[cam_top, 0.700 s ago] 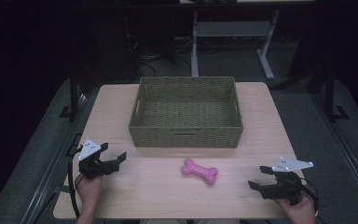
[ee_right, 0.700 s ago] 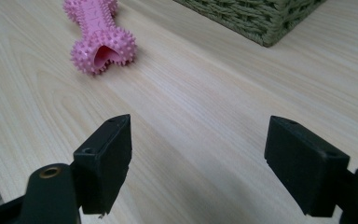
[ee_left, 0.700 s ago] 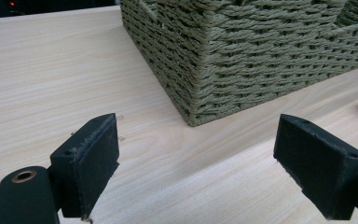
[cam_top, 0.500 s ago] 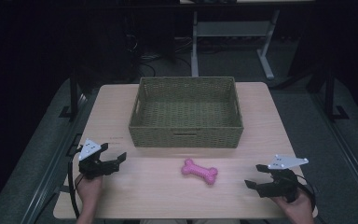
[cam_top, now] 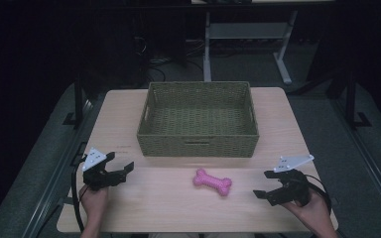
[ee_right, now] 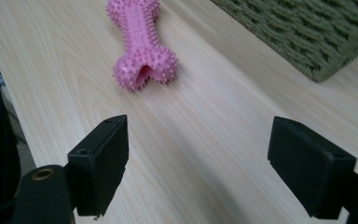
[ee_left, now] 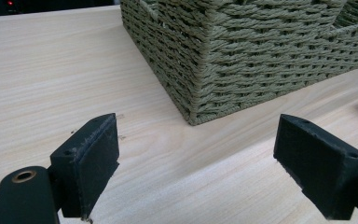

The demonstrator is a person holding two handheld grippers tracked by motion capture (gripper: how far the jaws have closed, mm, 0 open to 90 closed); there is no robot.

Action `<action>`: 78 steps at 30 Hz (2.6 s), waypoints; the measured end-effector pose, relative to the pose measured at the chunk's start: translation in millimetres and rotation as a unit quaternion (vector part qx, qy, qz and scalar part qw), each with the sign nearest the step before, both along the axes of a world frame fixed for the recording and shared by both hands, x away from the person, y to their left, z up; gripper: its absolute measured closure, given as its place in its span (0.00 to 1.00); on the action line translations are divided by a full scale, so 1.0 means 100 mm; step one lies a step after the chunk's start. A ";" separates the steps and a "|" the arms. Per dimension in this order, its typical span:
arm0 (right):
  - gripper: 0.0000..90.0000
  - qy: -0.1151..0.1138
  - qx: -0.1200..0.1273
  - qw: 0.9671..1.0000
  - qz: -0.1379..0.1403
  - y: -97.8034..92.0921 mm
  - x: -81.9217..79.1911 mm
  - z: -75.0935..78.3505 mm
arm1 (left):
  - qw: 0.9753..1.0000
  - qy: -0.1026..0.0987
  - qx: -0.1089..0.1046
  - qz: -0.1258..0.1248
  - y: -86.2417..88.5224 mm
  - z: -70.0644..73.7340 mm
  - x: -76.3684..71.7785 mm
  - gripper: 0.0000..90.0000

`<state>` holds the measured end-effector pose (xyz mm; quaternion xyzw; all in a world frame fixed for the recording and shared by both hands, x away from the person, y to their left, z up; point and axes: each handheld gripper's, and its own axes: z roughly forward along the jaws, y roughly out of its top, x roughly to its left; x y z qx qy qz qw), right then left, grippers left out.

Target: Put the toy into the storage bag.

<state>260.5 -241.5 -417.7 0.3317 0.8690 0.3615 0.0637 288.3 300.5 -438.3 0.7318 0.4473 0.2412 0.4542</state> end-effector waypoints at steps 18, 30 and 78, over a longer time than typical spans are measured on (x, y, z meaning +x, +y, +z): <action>0.22 0.014 -0.036 0.997 0.065 0.41 0.20 0.22 | 1.000 0.000 -0.001 0.002 0.02 0.00 0.00 0.15; 0.21 0.022 -0.060 0.992 0.109 0.73 0.34 0.28 | 1.000 -0.003 -0.002 0.001 0.02 0.01 0.01 0.15; 0.36 0.062 -0.142 0.972 0.178 1.50 0.69 0.01 | 1.000 -0.004 -0.012 0.006 0.05 0.01 0.01 0.15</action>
